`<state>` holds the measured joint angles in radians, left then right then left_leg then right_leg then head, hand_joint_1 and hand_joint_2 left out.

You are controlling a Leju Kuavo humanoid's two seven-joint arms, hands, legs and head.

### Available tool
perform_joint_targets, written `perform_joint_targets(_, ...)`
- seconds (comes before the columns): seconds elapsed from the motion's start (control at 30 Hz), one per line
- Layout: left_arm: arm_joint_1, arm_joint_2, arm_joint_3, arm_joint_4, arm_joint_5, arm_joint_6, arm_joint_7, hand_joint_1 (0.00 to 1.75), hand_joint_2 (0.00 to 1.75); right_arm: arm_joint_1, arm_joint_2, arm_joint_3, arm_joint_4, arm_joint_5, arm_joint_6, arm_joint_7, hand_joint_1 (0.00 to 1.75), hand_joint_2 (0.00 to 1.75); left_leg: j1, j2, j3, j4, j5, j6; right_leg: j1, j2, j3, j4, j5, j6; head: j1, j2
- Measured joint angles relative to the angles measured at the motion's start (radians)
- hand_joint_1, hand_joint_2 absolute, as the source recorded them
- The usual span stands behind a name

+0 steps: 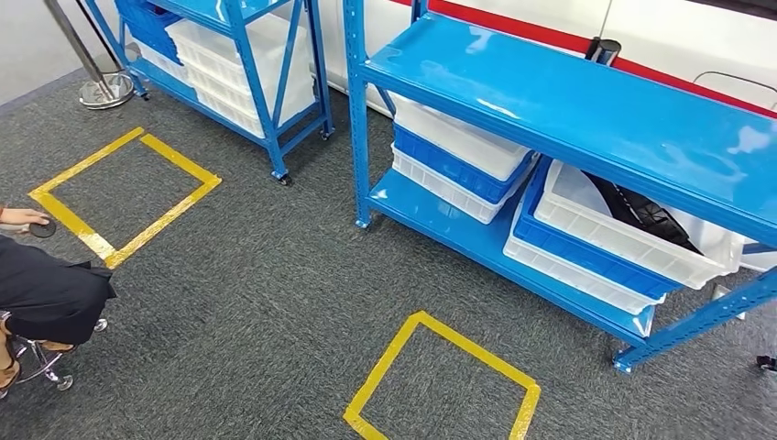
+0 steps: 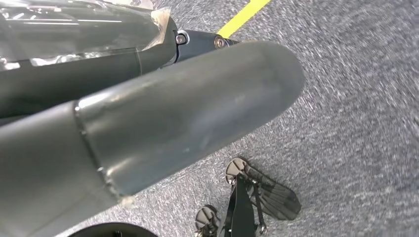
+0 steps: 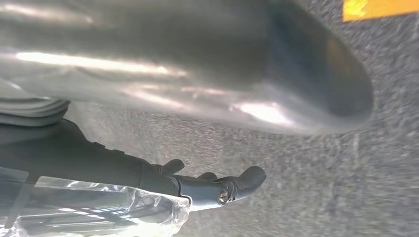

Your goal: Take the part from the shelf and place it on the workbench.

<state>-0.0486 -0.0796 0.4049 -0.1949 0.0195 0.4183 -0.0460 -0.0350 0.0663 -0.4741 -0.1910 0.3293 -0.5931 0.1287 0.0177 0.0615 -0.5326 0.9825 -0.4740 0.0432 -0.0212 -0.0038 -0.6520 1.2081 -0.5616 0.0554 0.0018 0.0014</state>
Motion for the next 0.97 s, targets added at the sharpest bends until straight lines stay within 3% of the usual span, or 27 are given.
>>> perform_joint_targets(0.07,0.0,-0.002,0.0,0.0,0.001,0.002,-0.002,0.0,0.0,-0.001,0.0,-0.001,-0.001,0.003,0.001,-0.006,0.0,0.0,-0.003,0.022,0.006,0.003,-0.006,-0.01,-0.001,-0.052,0.084,-0.149,0.05,0.01,0.004,0.0)
perform_joint_targets(0.1,0.0,-0.002,0.0,0.0,0.002,0.003,-0.004,0.0,0.0,-0.003,0.0,-0.001,-0.002,0.004,0.001,-0.011,0.0,0.0,-0.006,0.032,0.009,0.005,-0.009,-0.017,0.001,-0.07,0.111,-0.197,0.066,0.006,0.004,0.0)
perform_joint_targets(0.13,-0.001,-0.002,0.0,0.0,0.004,0.005,-0.006,0.0,0.0,-0.004,0.001,-0.001,-0.002,0.006,0.002,-0.015,0.0,0.0,-0.009,0.043,0.013,0.006,-0.013,-0.023,0.004,-0.08,0.12,-0.218,0.073,-0.001,0.004,0.0)
perform_joint_targets(0.2,-0.004,-0.003,0.0,0.0,0.008,0.01,-0.009,0.0,0.0,-0.004,0.002,-0.002,-0.002,0.008,0.003,-0.021,0.0,0.0,-0.008,0.06,0.021,0.006,-0.018,-0.035,0.005,-0.058,0.116,-0.22,0.078,-0.018,0.0,0.0)
perform_joint_targets(0.23,-0.006,-0.003,0.001,0.0,0.01,0.011,-0.01,0.0,0.0,-0.003,0.002,-0.002,-0.002,0.008,0.003,-0.023,0.0,0.0,-0.005,0.05,0.022,0.012,-0.026,-0.041,0.001,-0.047,0.115,-0.22,0.079,-0.025,-0.003,0.0)
perform_joint_targets(0.3,-0.007,-0.004,0.002,-0.001,0.014,0.014,-0.01,0.0,0.0,-0.003,0.003,-0.002,-0.002,0.011,0.006,-0.028,0.0,0.0,0.001,-0.003,-0.002,0.075,-0.074,-0.051,-0.006,-0.025,0.119,-0.222,0.086,-0.042,-0.006,0.0)
perform_joint_targets(0.37,-0.003,-0.006,0.004,0.0,0.019,0.019,-0.01,0.0,0.0,-0.006,0.002,-0.002,-0.002,0.014,0.012,-0.033,0.0,0.0,0.002,-0.052,-0.063,0.209,-0.147,-0.053,-0.004,-0.001,0.117,-0.222,0.09,-0.052,-0.009,0.0)
perform_joint_targets(0.4,-0.001,-0.006,0.005,0.0,0.021,0.022,-0.01,0.0,0.0,-0.006,0.002,-0.002,-0.002,0.015,0.015,-0.035,0.0,0.0,0.002,-0.06,-0.094,0.271,-0.17,-0.053,-0.002,0.012,0.116,-0.221,0.091,-0.053,-0.01,0.0)
perform_joint_targets(0.43,0.0,-0.006,0.005,0.0,0.022,0.024,-0.01,0.0,0.0,-0.005,0.002,-0.002,-0.002,0.017,0.017,-0.036,0.0,0.0,0.002,-0.063,-0.113,0.305,-0.172,-0.052,-0.001,0.026,0.116,-0.221,0.091,-0.054,-0.01,0.0)
perform_joint_targets(0.47,0.001,-0.006,0.005,0.0,0.023,0.024,-0.01,0.0,0.0,-0.004,0.002,-0.002,-0.002,0.018,0.018,-0.036,0.0,0.0,0.002,-0.064,-0.115,0.3,-0.154,-0.05,0.0,0.039,0.118,-0.221,0.091,-0.053,-0.01,0.0)
perform_joint_targets(0.5,0.001,-0.006,0.006,0.0,0.023,0.025,-0.01,0.0,0.0,-0.003,0.002,-0.002,-0.002,0.019,0.018,-0.036,0.0,0.0,0.003,-0.068,-0.099,0.256,-0.118,-0.047,0.0,0.052,0.12,-0.221,0.091,-0.053,-0.011,0.0)
perform_joint_targets(0.57,0.001,-0.006,0.006,0.0,0.024,0.025,-0.011,0.0,0.0,-0.004,0.003,-0.002,-0.002,0.023,0.019,-0.036,0.0,0.0,0.005,-0.104,-0.04,0.117,-0.041,-0.04,0.003,0.078,0.122,-0.218,0.09,-0.051,-0.012,0.0)
perform_joint_targets(0.6,0.001,-0.006,0.007,0.0,0.026,0.025,-0.012,0.0,0.0,-0.006,0.003,-0.002,-0.002,0.025,0.02,-0.036,0.0,0.0,0.006,-0.121,-0.019,0.065,-0.02,-0.037,0.005,0.09,0.12,-0.217,0.09,-0.048,-0.013,0.0)
perform_joint_targets(0.63,0.0,-0.006,0.008,0.0,0.027,0.026,-0.013,0.0,0.0,-0.007,0.003,-0.002,-0.003,0.027,0.021,-0.037,0.0,0.0,0.005,-0.135,-0.009,0.036,-0.013,-0.035,0.007,0.1,0.116,-0.216,0.09,-0.043,-0.013,0.0)
perform_joint_targets(0.7,-0.002,-0.007,0.01,0.0,0.031,0.028,-0.016,0.0,0.0,-0.006,0.002,-0.002,-0.003,0.029,0.021,-0.037,0.0,0.0,0.0,-0.124,-0.007,0.025,-0.012,-0.027,0.007,0.118,0.102,-0.218,0.094,-0.029,-0.013,0.0)
perform_joint_targets(0.73,-0.003,-0.008,0.011,0.0,0.031,0.029,-0.017,0.0,0.0,-0.005,0.001,-0.002,-0.002,0.029,0.021,-0.037,0.0,0.0,-0.001,-0.113,-0.006,0.02,-0.008,-0.02,0.006,0.112,0.096,-0.214,0.093,-0.022,-0.013,0.0)
perform_joint_targets(0.8,-0.003,-0.011,0.014,-0.001,0.032,0.029,-0.018,0.0,0.0,-0.005,0.001,-0.002,-0.002,0.03,0.021,-0.038,0.0,0.0,-0.001,-0.088,-0.003,0.008,0.0,-0.003,0.008,0.068,0.069,-0.164,0.064,-0.02,-0.006,0.0)
perform_joint_targets(0.87,0.0,-0.01,0.016,0.0,0.032,0.029,-0.019,0.0,0.0,-0.009,0.002,-0.002,-0.002,0.031,0.022,-0.039,0.0,0.0,-0.002,-0.059,-0.004,0.005,0.002,0.004,0.006,0.024,0.006,-0.036,0.001,-0.027,0.001,0.0)
perform_joint_targets(0.9,0.0,-0.01,0.018,0.0,0.033,0.029,-0.019,0.0,0.0,-0.01,0.001,-0.002,-0.002,0.031,0.022,-0.039,0.0,0.0,-0.003,-0.045,-0.005,0.005,0.002,0.005,0.004,0.018,-0.025,0.029,-0.025,-0.026,0.004,0.0)
perform_joint_targets(0.97,0.0,-0.01,0.02,-0.001,0.034,0.029,-0.019,0.0,0.0,-0.009,0.001,-0.002,-0.002,0.032,0.024,-0.04,0.0,0.0,-0.003,-0.024,-0.007,0.006,0.002,0.005,0.002,0.015,-0.053,0.09,-0.042,-0.017,0.005,0.0)
